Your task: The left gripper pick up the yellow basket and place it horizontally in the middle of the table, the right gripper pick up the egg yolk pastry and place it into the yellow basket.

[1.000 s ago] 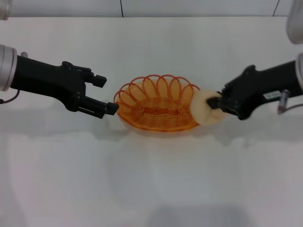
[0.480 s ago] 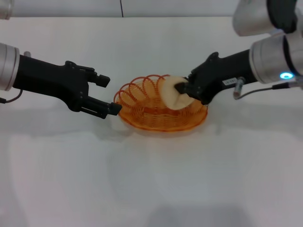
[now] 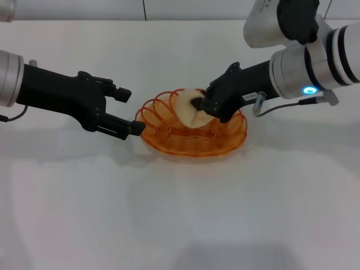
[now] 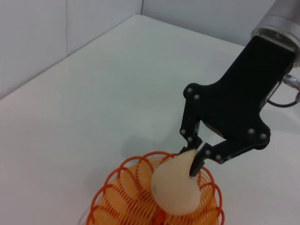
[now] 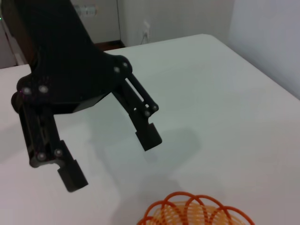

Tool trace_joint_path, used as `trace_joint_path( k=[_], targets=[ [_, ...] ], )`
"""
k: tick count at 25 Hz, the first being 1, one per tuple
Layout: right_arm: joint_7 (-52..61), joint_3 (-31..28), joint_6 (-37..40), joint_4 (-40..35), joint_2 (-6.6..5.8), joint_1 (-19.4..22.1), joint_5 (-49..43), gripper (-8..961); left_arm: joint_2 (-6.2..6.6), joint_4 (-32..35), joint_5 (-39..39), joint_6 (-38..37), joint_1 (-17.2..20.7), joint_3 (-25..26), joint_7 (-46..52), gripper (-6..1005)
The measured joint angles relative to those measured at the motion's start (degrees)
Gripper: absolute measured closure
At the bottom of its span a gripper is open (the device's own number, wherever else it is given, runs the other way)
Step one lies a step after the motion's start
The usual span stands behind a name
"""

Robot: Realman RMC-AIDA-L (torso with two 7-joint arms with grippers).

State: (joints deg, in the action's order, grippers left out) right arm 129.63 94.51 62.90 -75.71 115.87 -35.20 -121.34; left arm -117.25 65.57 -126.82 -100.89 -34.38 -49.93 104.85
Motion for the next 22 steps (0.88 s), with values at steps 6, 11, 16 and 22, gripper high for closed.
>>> trace_joint_path(
  k=[6, 11, 16, 22],
  targets=[
    [-0.5, 0.1, 0.7, 0.2, -0.1, -0.2, 0.1, 860, 0.04, 0.0, 0.5, 0.1, 0.2, 0.2, 0.0, 124],
    [-0.7, -0.1, 0.8, -0.6, -0.12, 0.6, 0.1, 705, 0.14, 0.0, 0.6, 0.1, 0.4, 0.2, -0.1, 124],
    [-1.5, -0.5, 0.8, -5.6, -0.44, 5.6, 0.3, 474, 0.36, 0.0, 0.7, 0.1, 1.0, 0.2, -1.0, 124],
    [-3.8, -3.6, 3.5, -13.0, -0.53, 14.3, 1.5, 235, 0.46, 0.0, 1.2, -0.3, 2.0, 0.3, -2.7, 124]
  ],
)
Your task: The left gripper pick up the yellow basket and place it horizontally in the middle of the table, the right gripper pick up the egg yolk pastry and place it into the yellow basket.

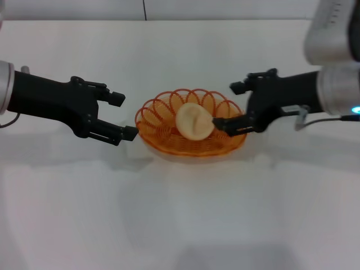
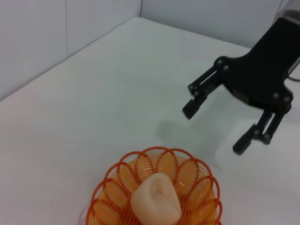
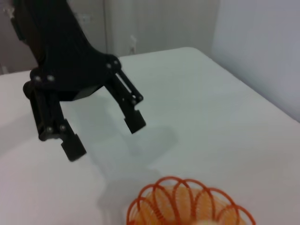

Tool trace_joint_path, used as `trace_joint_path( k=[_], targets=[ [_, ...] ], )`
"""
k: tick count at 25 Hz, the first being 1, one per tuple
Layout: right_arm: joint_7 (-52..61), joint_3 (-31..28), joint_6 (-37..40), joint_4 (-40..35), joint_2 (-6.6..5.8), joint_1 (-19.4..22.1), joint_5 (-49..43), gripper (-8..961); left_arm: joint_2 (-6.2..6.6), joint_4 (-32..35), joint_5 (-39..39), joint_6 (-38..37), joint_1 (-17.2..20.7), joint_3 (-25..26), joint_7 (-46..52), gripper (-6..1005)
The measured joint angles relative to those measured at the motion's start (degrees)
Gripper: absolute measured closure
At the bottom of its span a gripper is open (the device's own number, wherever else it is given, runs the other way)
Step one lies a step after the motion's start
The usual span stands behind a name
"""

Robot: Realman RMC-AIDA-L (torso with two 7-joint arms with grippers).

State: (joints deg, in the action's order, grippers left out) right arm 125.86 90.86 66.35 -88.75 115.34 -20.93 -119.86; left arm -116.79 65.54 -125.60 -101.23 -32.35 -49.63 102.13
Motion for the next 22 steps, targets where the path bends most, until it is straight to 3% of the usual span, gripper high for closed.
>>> trace_joint_path(
  k=[4, 12, 22],
  targets=[
    [-1.3, -3.1, 2.8, -0.6, -0.07, 2.7, 2.2, 126, 0.27, -0.1, 1.0, 0.0, 0.5, 0.1, -1.3, 124],
    [-8.6, -7.3, 7.6, -0.3, -0.34, 6.8, 10.1, 135, 0.64, -0.2, 4.2, -1.1, 2.2, 0.1, -4.5, 124],
    [-10.2, -7.8, 9.9, -0.3, -0.38, 7.2, 10.5, 137, -0.22, -0.5, 5.4, -2.9, 2.4, 0.0, -8.4, 124]
  ],
)
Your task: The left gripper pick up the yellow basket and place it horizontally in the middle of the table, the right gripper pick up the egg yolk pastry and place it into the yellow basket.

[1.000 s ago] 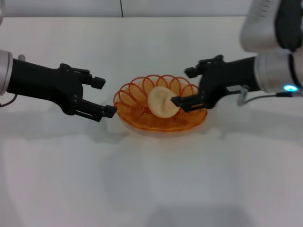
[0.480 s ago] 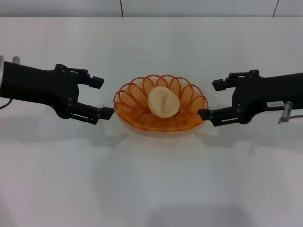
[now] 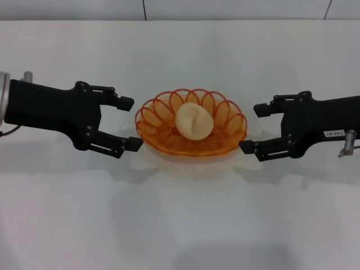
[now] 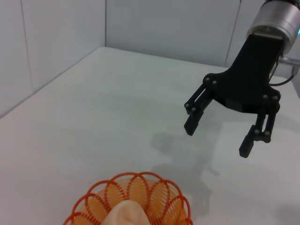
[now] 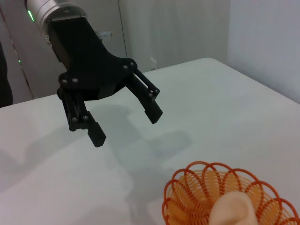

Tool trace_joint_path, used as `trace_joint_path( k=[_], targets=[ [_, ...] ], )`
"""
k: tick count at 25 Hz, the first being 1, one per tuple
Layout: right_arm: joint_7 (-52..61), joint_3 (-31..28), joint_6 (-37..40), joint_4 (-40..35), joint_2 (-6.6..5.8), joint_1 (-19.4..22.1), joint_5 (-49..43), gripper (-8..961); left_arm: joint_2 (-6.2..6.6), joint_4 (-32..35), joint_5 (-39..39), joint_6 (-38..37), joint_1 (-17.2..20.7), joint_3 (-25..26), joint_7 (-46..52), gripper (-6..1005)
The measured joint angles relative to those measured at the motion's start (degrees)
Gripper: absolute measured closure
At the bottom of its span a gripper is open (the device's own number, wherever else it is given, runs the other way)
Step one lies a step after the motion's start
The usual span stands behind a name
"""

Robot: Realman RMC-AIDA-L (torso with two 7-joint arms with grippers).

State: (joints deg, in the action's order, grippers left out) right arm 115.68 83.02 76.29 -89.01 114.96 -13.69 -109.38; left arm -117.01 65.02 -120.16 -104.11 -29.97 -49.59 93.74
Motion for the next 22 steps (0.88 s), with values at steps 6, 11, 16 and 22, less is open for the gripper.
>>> trace_joint_path(
  k=[6, 11, 16, 22],
  targets=[
    [0.1, 0.0, 0.7, -0.1, 0.0, -0.3, -0.1, 138, -0.05, 0.0, 0.1, -0.1, 0.0, 0.0, -0.1, 124],
    [0.1, -0.1, 0.7, -0.1, 0.0, -0.5, -0.3, 138, -0.06, 0.1, 0.1, -0.1, 0.0, 0.0, 0.0, 124],
    [0.1, 0.0, 0.8, -0.4, 0.0, -0.5, -0.4, 138, -0.06, 0.1, 0.7, -0.1, 0.0, 0.0, -0.1, 124],
    [0.3, 0.1, 0.9, -0.5, 0.0, -0.5, -0.4, 138, -0.05, 0.1, 0.9, -0.1, 0.2, 0.0, 0.0, 124]
  ],
)
